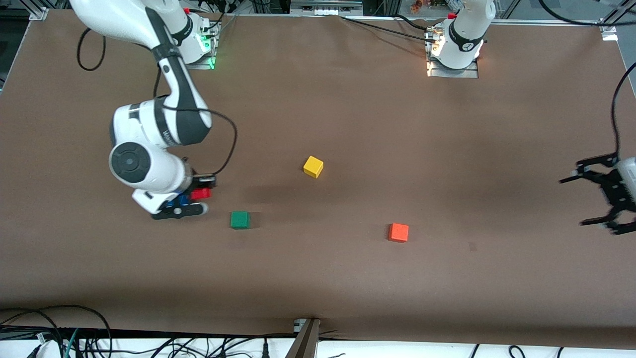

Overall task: Pass red block to right arm, stack on blue
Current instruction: 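Carry the red cube with the right gripper over the blue cube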

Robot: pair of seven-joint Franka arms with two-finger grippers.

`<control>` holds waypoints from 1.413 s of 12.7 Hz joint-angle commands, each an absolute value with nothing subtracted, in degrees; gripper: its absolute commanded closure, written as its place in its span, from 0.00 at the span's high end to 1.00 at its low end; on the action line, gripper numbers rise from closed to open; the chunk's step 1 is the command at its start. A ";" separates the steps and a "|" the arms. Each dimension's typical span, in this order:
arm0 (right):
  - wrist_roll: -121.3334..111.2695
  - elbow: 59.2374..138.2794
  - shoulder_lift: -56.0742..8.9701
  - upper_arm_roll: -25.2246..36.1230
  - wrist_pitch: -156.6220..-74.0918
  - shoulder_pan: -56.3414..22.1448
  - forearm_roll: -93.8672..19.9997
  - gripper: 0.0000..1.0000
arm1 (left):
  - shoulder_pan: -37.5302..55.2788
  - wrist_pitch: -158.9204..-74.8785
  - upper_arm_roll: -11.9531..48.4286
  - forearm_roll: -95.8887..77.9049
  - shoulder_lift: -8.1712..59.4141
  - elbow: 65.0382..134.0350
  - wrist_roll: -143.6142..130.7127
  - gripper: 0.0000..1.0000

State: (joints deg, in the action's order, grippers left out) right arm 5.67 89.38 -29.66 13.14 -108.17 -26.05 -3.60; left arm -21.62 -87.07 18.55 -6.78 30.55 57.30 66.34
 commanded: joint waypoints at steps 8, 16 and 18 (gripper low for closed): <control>-0.26 109.33 -26.89 18.28 -135.35 -24.79 -2.02 0.16 | -21.18 -85.08 18.28 3.87 19.34 63.81 32.71 1.00; -2.54 113.11 -25.75 18.28 -135.97 -23.47 -10.71 0.16 | -18.72 -81.40 20.82 3.87 18.11 63.90 20.66 1.00; -3.51 113.12 -25.75 18.28 -135.97 -23.38 -11.07 0.16 | -18.72 -79.46 22.75 3.96 17.49 63.98 17.42 1.00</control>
